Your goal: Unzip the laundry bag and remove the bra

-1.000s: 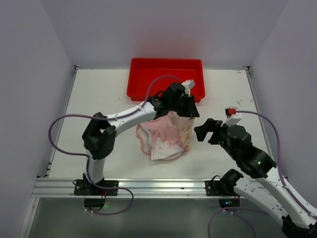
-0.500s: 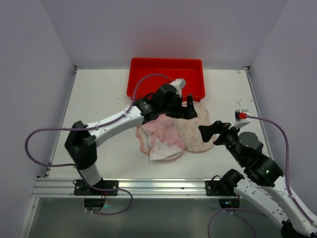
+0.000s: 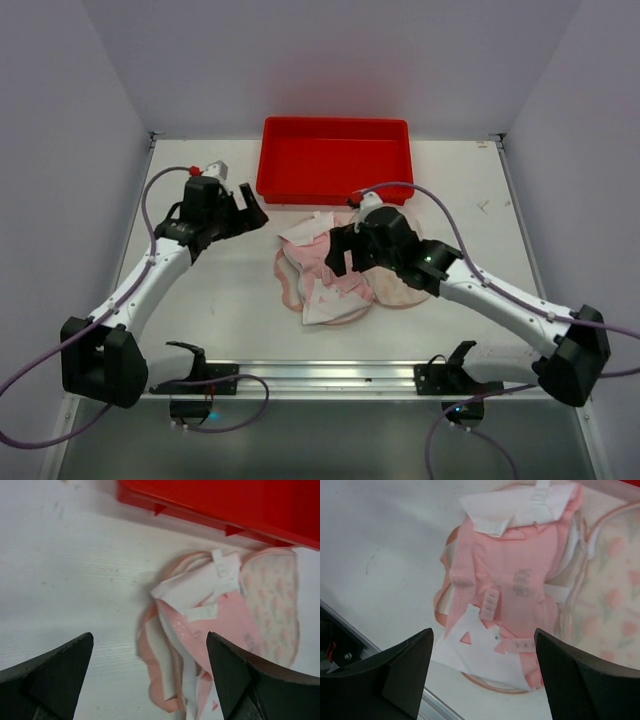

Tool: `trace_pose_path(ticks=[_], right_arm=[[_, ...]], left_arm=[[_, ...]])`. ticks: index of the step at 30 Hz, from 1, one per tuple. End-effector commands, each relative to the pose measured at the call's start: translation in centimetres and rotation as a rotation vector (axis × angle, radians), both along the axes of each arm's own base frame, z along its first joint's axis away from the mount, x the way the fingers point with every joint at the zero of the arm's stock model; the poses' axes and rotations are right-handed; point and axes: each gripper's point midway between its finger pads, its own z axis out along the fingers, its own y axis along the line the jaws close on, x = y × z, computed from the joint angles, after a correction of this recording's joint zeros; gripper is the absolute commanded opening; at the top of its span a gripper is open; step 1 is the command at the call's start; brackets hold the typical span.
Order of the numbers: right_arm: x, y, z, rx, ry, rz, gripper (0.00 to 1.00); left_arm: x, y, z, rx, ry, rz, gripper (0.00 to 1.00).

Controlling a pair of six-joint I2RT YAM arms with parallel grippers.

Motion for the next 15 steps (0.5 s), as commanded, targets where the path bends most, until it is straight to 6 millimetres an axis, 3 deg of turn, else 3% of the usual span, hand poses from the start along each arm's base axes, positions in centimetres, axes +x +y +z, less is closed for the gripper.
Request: trace_pose_path(ticks=[1,2,3,4,5,10,15], right_arm=[[0.9,4.7,1.4,-0.037,-0.082,0.118,0.83],[1.5,5.7,1.9,-0.046,-0.096,0.119,0.83],[1.8,6.3,1.4,-0.075,-0.093,0.116,0.82],[2.0,7.1,-0.5,-0.145,-0.081,0.126,0.79],[2.4,8.0,-0.1,-0.149,-0.093,0.130,0.78],[2.8,10.3,-3.0,-0.253,-0.066,0.162,0.67],[3.9,10.6,-5.4,-0.338,-0.056,0.126,0.64]], left_arm=[[-1.5,4.7,-0.9,0.080,-0.001,0.006,0.98],[-1.7,5.6,-1.3,0.095,0.009,0.022,0.98],[-1.8,6.8,-1.9,0.128,0.017,0.061,0.98],[-2.3,7.6,-2.9,0.149,0.038,0.079,0.98],[-2.6,7.8,-3.6,0.157,0.050,0.085,0.98],[-4.0,6.6,-7.0,0.085,0.097,0.040,0.98],[-3.9,6.9,-6.8,0.101,0.089,0.029,0.98]])
